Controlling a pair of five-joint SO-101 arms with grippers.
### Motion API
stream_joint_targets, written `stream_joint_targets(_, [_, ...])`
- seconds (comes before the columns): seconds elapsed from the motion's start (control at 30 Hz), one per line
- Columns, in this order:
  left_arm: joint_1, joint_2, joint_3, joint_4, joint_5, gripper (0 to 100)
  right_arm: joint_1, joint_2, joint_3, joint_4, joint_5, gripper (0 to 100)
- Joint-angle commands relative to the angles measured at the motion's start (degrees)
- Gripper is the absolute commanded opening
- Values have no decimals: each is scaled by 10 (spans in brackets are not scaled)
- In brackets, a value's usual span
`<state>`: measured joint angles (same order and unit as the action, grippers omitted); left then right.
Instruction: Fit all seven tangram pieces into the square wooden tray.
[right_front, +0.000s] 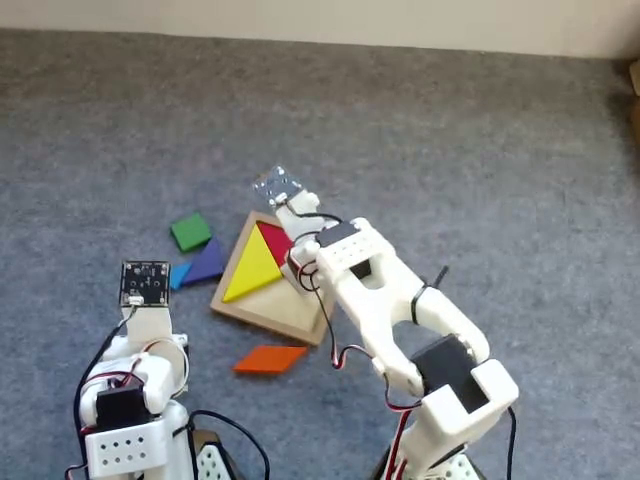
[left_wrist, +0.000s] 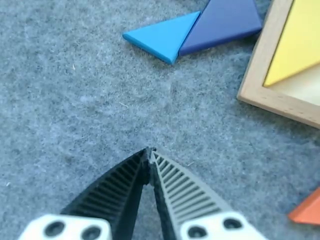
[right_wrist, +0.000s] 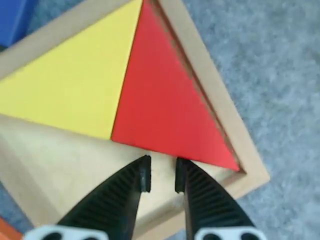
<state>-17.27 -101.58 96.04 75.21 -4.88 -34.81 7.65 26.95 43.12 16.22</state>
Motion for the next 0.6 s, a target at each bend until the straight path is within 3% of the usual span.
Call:
stream_joint_targets(0.0, [-10, -35, 12, 4, -2, 7, -4, -5, -14, -16, -4, 91])
stream_joint_targets(0.23, [-10, -35, 12, 4, -2, 7, -3, -30, -7, -15, -4, 91])
stream_joint_targets(0.57, [-10, -35, 12, 4, -2, 7, 36, -247, 114, -7, -4, 91])
